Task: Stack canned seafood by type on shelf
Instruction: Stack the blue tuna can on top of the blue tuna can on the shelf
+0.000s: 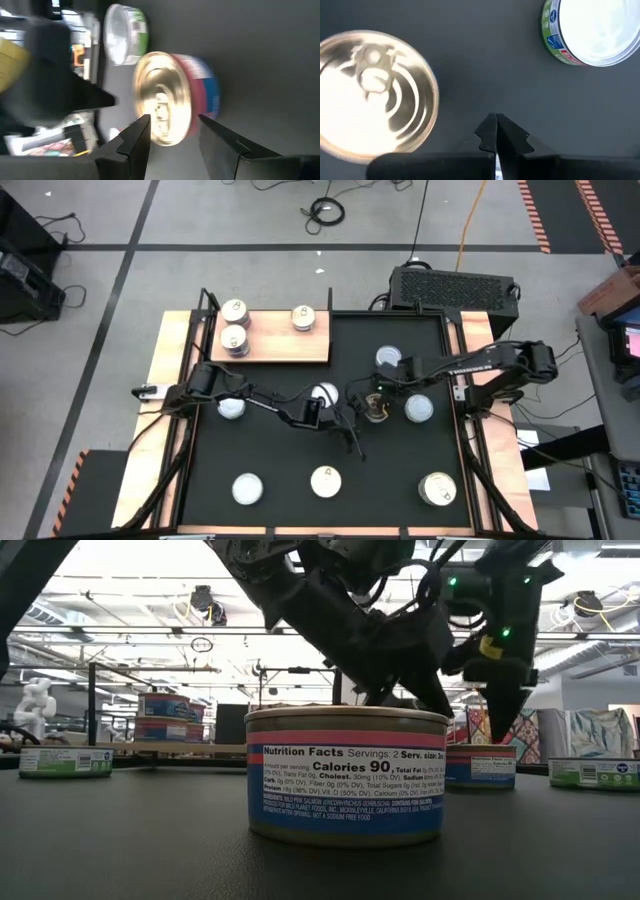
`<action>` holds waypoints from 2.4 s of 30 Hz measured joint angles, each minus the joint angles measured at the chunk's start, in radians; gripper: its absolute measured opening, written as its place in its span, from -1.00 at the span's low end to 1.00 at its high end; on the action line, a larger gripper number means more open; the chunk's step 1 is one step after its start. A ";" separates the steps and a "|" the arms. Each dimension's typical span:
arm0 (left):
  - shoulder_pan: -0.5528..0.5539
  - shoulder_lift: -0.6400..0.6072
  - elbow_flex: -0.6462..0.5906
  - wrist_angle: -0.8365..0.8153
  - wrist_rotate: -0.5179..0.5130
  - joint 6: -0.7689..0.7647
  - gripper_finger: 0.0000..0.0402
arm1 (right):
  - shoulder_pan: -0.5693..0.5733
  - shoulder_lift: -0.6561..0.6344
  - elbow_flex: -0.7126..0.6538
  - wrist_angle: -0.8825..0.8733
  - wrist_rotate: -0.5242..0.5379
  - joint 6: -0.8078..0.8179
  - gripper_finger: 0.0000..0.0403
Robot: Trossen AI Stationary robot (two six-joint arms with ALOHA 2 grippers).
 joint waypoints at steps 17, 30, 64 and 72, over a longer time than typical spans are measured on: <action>-0.013 -0.002 0.004 0.032 -0.020 0.111 -0.20 | -0.095 0.054 -0.001 0.011 0.113 -0.047 -1.00; 0.007 -0.005 0.005 -0.027 0.145 -0.116 -0.20 | -0.215 -0.057 -0.002 -0.058 0.267 -0.065 -1.00; 0.108 0.052 0.091 -0.115 0.387 -0.207 -0.20 | -0.161 -0.448 -0.002 -0.100 0.254 -0.038 -1.00; 0.116 0.053 0.091 -0.146 0.392 -0.240 -0.20 | -0.161 -0.448 -0.002 -0.098 0.258 -0.038 -1.00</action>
